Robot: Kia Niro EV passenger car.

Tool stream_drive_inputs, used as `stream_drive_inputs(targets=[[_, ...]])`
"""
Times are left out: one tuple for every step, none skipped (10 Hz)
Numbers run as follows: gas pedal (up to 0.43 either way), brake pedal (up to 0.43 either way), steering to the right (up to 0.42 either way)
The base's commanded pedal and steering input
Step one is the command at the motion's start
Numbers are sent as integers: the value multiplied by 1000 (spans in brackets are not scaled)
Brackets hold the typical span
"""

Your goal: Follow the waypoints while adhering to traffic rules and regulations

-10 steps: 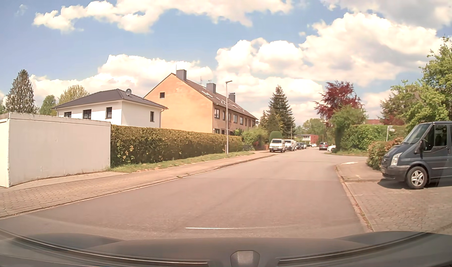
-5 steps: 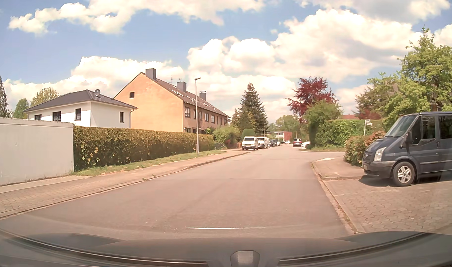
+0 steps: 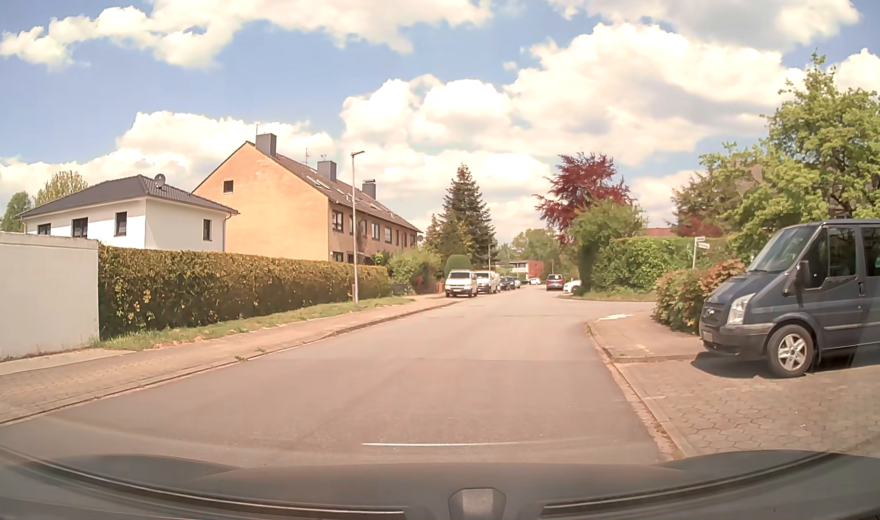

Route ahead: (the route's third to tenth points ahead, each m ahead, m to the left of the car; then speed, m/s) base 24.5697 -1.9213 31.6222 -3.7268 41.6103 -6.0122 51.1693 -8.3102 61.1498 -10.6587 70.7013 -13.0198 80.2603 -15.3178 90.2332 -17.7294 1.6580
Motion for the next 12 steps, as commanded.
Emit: stream_drive_inputs(targets=[[39, 0, 75], [87, 0, 67], [87, 0, 61], [87, 0, 52], [87, 0, 51], [98, 0, 51], [98, 0, 50], [98, 0, 49], [98, 0, 45], [98, 0, 35], [98, 0, 29], [98, 0, 29]])
